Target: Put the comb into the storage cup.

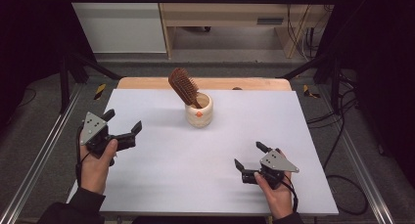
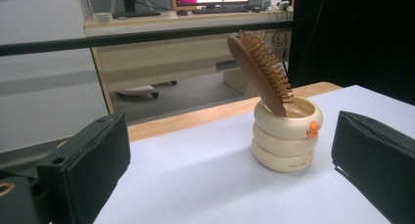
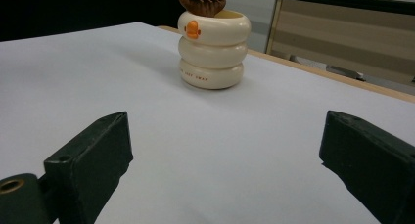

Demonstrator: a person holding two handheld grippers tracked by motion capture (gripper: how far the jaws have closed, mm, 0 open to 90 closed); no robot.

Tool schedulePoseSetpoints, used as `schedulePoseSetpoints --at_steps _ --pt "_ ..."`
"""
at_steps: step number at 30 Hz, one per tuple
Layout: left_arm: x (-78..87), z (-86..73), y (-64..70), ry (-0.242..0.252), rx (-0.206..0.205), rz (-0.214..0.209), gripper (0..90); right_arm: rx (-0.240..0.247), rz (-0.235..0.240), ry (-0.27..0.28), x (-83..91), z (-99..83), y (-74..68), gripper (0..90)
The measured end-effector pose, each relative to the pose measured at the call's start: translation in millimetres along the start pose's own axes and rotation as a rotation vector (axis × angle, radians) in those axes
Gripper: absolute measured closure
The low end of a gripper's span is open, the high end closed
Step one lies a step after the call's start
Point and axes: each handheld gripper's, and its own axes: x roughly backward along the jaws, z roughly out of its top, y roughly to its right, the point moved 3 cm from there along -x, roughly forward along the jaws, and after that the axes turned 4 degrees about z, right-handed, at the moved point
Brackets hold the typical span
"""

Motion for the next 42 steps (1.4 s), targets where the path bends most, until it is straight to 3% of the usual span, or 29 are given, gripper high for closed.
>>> schedulePoseSetpoints --at_steps 10,15,19,27,30,34,37,42 --pt "21.0 -3.5 -15.3 0.042 0.015 0.013 1.1 0.0 0.01 0.001 1.3 1.1 -0.3 6.3" --pt "33.4 -3.1 -25.0 0.061 0.018 0.025 1.1 -0.026 0.011 0.02 5.5 4.2 3.5 6.3" --pt "41.2 -5.6 -32.8 0.08 0.04 0.009 1.1 -0.016 0.015 0.025 9.7 8.8 5.2 6.4" --pt "48.6 -20.4 -44.6 0.081 0.04 0.006 1.2 -0.02 0.033 0.023 15.4 17.2 13.4 7.5" --pt "49.9 -25.7 -44.6 0.087 0.038 0.012 1.3 -0.021 0.037 0.019 18.6 19.9 20.0 7.5" --pt "51.9 -35.0 -40.5 0.092 0.057 -0.017 1.2 -0.034 0.034 0.025 25.9 22.8 28.7 7.4" --pt "54.1 -47.2 -36.0 0.1 0.083 -0.041 1.2 -0.02 0.02 0.013 31.8 22.2 34.7 7.3" --pt "55.1 -67.5 -33.8 0.09 0.082 -0.039 1.2 -0.029 0.006 0.002 39.6 16.0 44.1 7.3"
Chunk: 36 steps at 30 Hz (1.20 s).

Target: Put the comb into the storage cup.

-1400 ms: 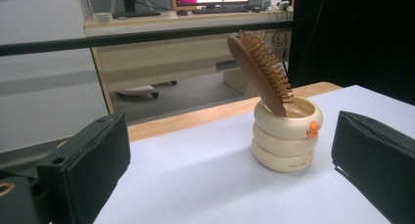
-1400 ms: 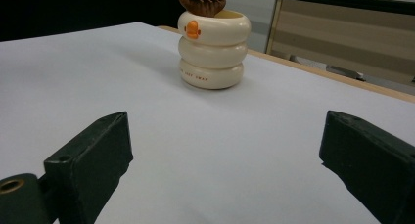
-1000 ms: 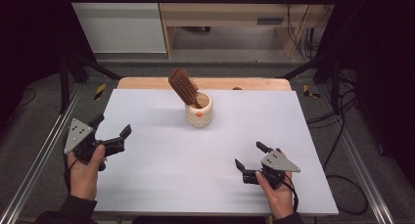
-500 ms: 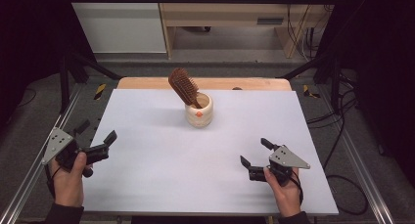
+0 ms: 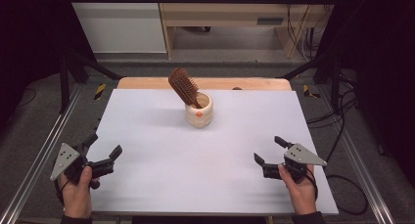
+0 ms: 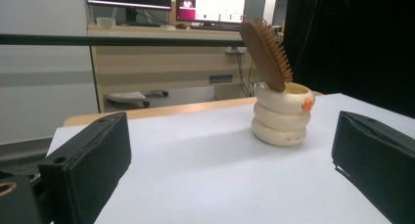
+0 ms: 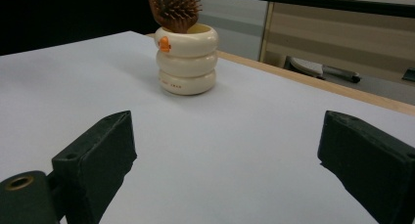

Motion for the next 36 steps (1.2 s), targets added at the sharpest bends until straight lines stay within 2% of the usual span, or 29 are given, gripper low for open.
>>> schedulePoseSetpoints --at_steps 3,7,18,25,32,36 --pt "2.1 -7.1 -1.6 -0.006 0.011 0.008 1.3 -0.006 -0.001 0.006 4.2 -2.1 3.4 7.1" --pt "4.4 -14.6 -0.9 -0.02 -0.021 0.024 1.4 -0.008 -0.01 0.012 7.4 -5.2 7.1 7.0" --pt "3.8 -25.8 7.4 -0.031 -0.019 0.018 1.4 -0.019 -0.034 0.02 13.7 -19.3 14.3 6.3" --pt "3.9 -31.0 15.4 -0.048 -0.037 -0.005 1.4 -0.023 -0.022 0.029 14.1 -23.7 13.3 6.2" --pt "4.5 -35.7 22.9 -0.054 -0.016 -0.034 1.5 -0.035 -0.001 0.03 10.0 -28.2 9.7 6.2" --pt "3.6 -35.3 29.0 -0.052 -0.022 -0.044 1.6 -0.043 0.015 0.025 8.5 -29.3 8.0 5.9"
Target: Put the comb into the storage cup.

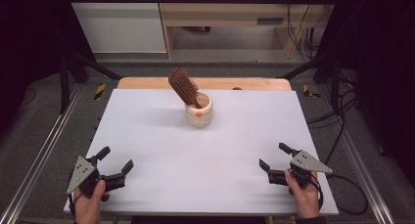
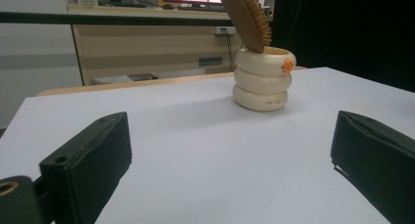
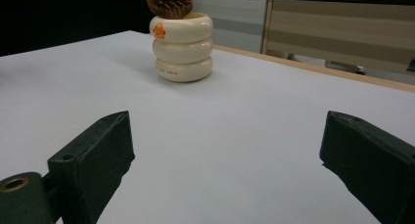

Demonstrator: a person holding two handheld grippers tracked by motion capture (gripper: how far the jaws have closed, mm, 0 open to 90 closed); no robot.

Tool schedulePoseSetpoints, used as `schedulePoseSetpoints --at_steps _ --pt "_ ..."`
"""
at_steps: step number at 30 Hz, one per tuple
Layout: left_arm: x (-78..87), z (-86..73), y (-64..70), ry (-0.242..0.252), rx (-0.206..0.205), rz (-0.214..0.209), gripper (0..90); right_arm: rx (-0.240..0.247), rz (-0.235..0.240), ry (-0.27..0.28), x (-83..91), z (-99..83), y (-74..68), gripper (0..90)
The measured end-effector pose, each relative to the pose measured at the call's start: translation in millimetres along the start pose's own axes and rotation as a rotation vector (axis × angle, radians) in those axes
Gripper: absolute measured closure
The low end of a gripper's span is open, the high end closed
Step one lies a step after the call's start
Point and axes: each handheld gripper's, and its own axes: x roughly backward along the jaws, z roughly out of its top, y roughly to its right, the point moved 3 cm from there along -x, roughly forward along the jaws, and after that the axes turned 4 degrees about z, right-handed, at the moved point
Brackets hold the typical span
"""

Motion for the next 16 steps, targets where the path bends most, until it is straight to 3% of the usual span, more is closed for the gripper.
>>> schedulePoseSetpoints --at_steps 7,16 --pt "-0.2 1.1 7.1 0.002 -0.004 -0.014 1.6 -0.005 0.018 0.004 -4.0 -1.9 -3.2 5.8" --pt "-0.7 1.1 3.0 0.009 -0.005 0.021 1.7 -0.026 0.014 0.009 -9.3 -2.9 -2.9 5.9"
